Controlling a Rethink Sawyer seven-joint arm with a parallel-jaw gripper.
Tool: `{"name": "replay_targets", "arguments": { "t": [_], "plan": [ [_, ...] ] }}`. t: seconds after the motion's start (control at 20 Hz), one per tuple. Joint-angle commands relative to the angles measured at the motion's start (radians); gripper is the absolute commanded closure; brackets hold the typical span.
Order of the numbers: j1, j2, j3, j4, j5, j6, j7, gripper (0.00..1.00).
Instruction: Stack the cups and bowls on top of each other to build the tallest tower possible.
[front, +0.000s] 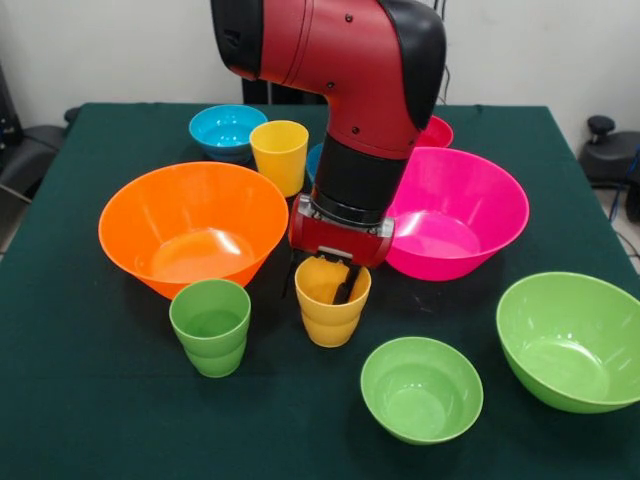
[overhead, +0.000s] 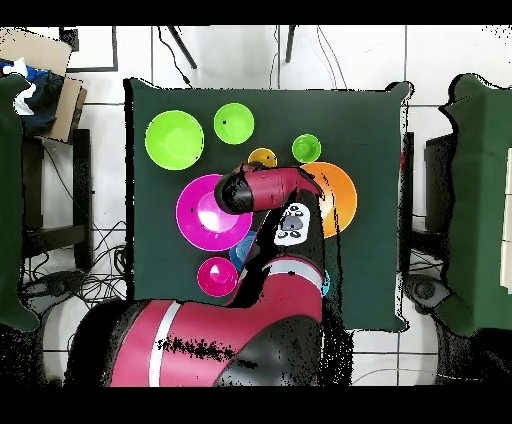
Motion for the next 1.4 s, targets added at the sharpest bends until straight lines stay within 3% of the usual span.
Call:
{"name": "replay_targets", "arguments": {
  "t": [0.05,0.4,1.4],
  "plan": [
    [0.01,0.016,0.074,-0.042,0.029,-0.036,0.116,0.0],
    [0.021,-0.017,0.048,-0.012,0.03,0.002,0.107,0.0],
    [-0.011,-0.059,0.083,0.008,0.024,0.089,0.045,0.0]
  ]
}}
